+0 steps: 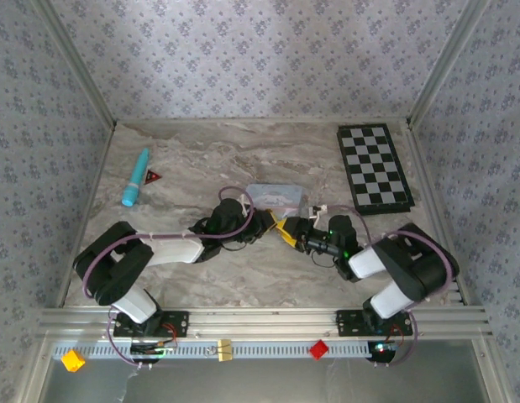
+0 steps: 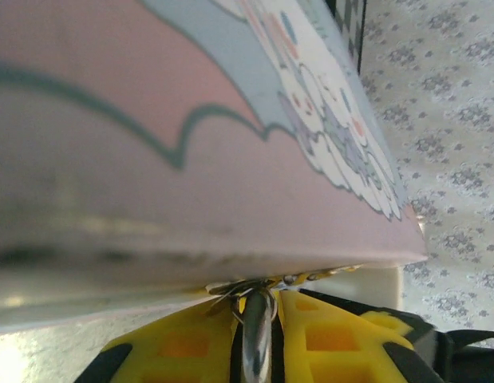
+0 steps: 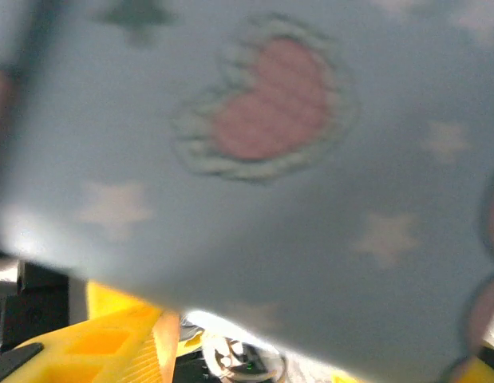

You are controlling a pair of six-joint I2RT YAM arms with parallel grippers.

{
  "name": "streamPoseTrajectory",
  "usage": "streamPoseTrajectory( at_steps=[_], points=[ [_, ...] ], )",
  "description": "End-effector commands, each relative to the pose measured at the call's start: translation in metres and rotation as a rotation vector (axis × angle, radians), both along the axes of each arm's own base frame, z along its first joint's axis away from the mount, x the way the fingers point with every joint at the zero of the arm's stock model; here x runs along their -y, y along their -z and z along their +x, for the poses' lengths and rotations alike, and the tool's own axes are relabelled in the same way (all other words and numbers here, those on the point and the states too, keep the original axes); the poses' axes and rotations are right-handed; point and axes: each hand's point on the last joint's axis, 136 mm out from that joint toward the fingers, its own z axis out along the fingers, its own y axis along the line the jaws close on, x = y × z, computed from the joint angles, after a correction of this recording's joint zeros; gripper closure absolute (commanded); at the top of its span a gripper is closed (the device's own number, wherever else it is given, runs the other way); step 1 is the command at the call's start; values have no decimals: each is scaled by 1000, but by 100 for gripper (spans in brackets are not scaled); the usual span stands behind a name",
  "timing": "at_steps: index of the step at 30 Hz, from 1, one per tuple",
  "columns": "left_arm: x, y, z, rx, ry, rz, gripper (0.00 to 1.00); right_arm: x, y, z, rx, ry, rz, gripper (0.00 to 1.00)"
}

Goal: Unlock the padlock with the key

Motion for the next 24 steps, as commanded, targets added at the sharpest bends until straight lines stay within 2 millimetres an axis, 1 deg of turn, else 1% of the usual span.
streamPoseTrajectory(
  at_steps=[1,2,4,5,7,9,11,14,16,18,19,22,24],
  points=[
    [-2,-13,-4,20,31,-20,100,7,17,-9,72,-23,-198,50],
    [-5,-11,-4,16,28,-9,100,7,17,-13,101,-38,-253,50],
    [-17,1,-5,-17,-5,50,100,7,14,-22,181,-81,-403,53],
    [-22,3,-4,-20,-23,64,100,8,12,-27,228,-103,-485,54],
    [-33,12,-3,-46,-42,99,100,16,10,-36,328,-135,-675,54],
    [-42,19,-3,-67,-55,131,100,23,6,-39,419,-138,-780,54],
    [-47,22,-3,-76,-69,145,100,25,2,-40,522,-131,-836,54],
    [-53,26,-3,-96,-81,163,100,8,0,-50,783,-200,-907,53],
    [-57,29,-4,-113,-90,172,100,-9,1,-65,995,-280,-997,50],
    [-61,31,-5,-129,-97,180,100,-23,1,-74,1173,-318,-1063,48],
    [-64,33,-6,-135,-98,185,100,-28,2,-76,1237,-332,-1093,47],
    [-74,36,-9,-144,-116,194,100,-41,5,-74,1329,-350,-1146,45],
    [-85,39,-10,-153,-143,197,100,-53,8,-77,1377,-389,-1129,43]
  ],
)
